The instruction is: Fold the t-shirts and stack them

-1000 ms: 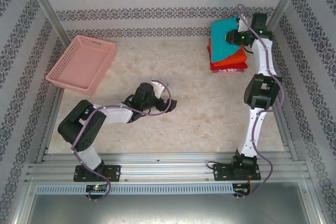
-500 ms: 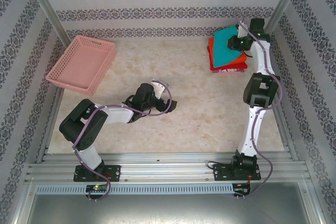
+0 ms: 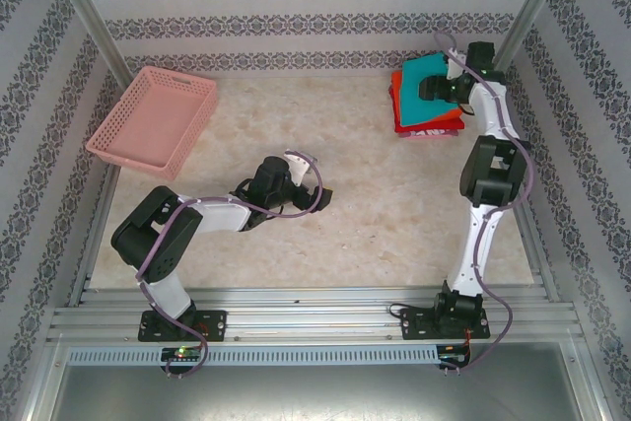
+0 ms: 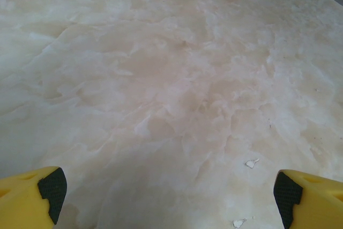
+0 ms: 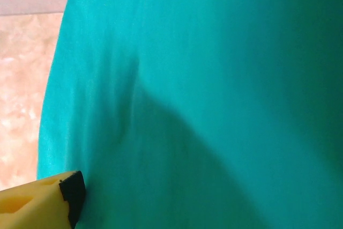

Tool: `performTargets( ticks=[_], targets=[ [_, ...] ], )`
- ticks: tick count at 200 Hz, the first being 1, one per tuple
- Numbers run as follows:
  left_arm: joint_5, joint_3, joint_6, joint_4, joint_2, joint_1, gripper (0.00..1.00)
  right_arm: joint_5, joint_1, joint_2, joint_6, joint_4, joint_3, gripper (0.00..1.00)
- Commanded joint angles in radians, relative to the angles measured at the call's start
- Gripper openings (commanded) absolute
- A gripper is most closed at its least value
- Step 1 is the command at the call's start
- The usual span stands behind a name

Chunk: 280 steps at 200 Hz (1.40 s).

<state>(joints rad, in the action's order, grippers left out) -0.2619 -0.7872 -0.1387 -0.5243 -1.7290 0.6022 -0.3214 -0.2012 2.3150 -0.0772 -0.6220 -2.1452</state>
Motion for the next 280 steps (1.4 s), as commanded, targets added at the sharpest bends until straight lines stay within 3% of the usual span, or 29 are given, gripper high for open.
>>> performTargets(
  ticks=[1,43,54,83,107,186,189,197,260,280],
  targets=[
    [-0.021,0.014,-0.018,-0.051,-0.007,0.007,1.0,0.101,-0.009,-0.16,0.04,0.169,0.143,0.86],
    [-0.028,0.023,-0.023,-0.068,-0.013,0.007,1.0,0.147,0.011,-0.291,0.052,0.275,0.325,0.85],
    [-0.031,0.025,-0.027,-0.073,-0.017,0.008,1.0,0.165,0.025,-0.302,0.036,0.295,0.347,0.8],
    [-0.038,0.023,-0.037,-0.09,-0.03,0.007,1.0,0.175,0.051,-0.257,0.021,0.284,0.309,0.64],
    [-0.046,0.021,-0.044,-0.094,-0.039,0.007,1.0,0.195,0.059,-0.177,0.018,0.261,0.221,0.62],
    [-0.041,0.019,-0.053,-0.089,-0.046,0.007,1.0,0.211,0.058,0.244,-0.068,-0.048,-0.346,0.86],
    [-0.04,0.019,-0.052,-0.088,-0.046,0.007,1.0,0.207,0.06,0.252,-0.072,-0.053,-0.354,0.91],
    [-0.04,0.017,-0.051,-0.084,-0.047,0.007,1.0,0.207,0.062,0.263,-0.083,-0.059,-0.357,0.95],
    [-0.044,0.008,-0.048,-0.082,-0.042,0.007,1.0,0.275,0.088,0.157,-0.156,-0.005,-0.119,0.98],
    [-0.049,0.014,-0.05,-0.091,-0.043,0.007,1.0,0.273,0.081,0.163,-0.199,-0.085,-0.125,0.98]
  ],
)
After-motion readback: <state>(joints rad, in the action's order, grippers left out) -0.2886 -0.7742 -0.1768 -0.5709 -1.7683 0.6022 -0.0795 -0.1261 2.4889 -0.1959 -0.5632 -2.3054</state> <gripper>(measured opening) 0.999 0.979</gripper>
